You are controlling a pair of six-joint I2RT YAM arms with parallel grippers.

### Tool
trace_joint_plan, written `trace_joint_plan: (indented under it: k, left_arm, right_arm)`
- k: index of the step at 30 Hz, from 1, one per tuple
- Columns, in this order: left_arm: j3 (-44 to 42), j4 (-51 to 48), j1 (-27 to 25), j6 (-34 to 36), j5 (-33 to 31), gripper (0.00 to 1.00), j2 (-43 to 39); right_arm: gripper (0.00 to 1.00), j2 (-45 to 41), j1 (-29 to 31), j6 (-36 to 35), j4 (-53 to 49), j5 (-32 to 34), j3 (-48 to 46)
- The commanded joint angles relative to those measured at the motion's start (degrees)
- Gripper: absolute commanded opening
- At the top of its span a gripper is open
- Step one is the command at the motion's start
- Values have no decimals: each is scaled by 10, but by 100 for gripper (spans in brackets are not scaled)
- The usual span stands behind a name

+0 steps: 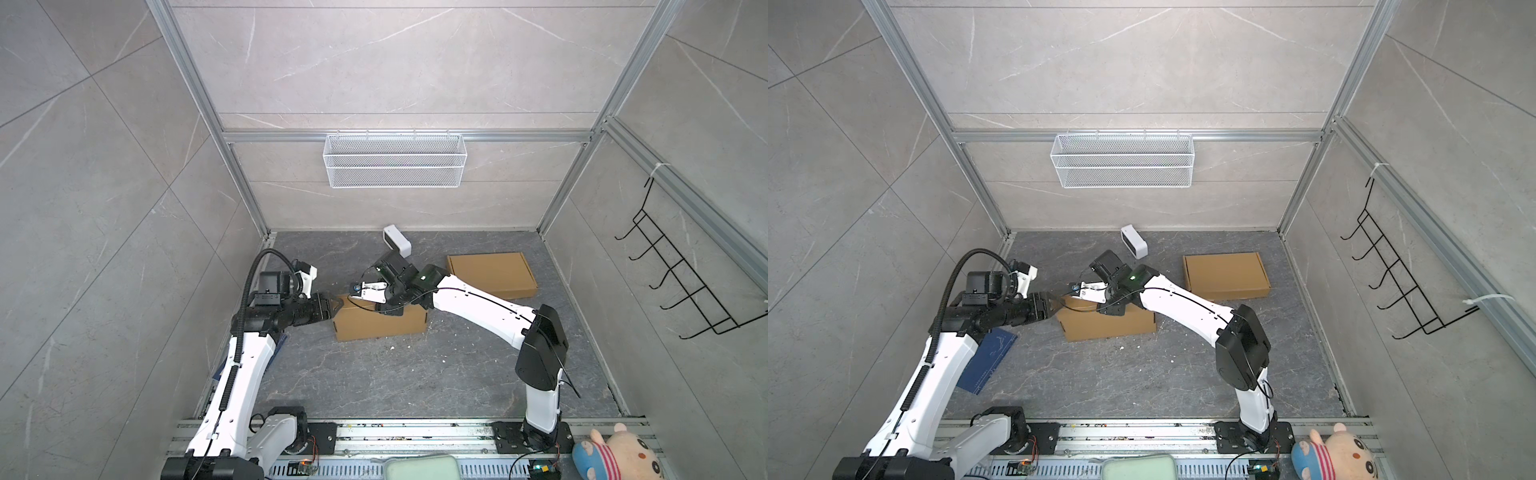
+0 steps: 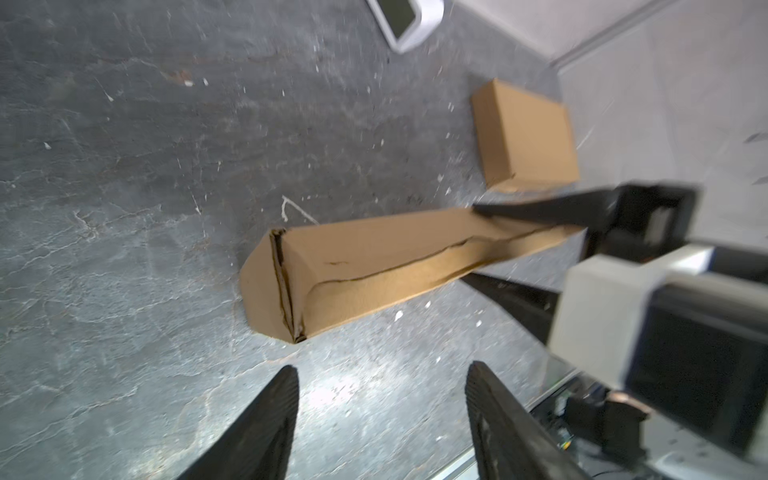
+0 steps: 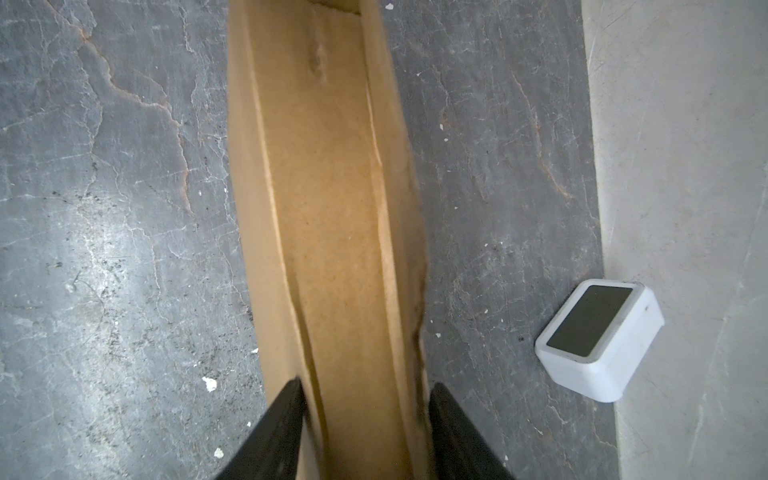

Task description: Fold the paper box

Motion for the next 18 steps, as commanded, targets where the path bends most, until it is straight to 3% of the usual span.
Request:
trace_joint_plan:
  k: [1,11,18]
  left_arm:
    - [17,54,41,-65,82,69,2]
    - [22,109,56,-97,123,62,86]
    - [23,92,57,-70,121,54,127]
  right_arm:
    - [48,-1,-3,11,-7,-3,-13]
    - [48,-2,-2,14,-10,-4,-7]
    - [48,-2,-2,16,-11,-6,-9]
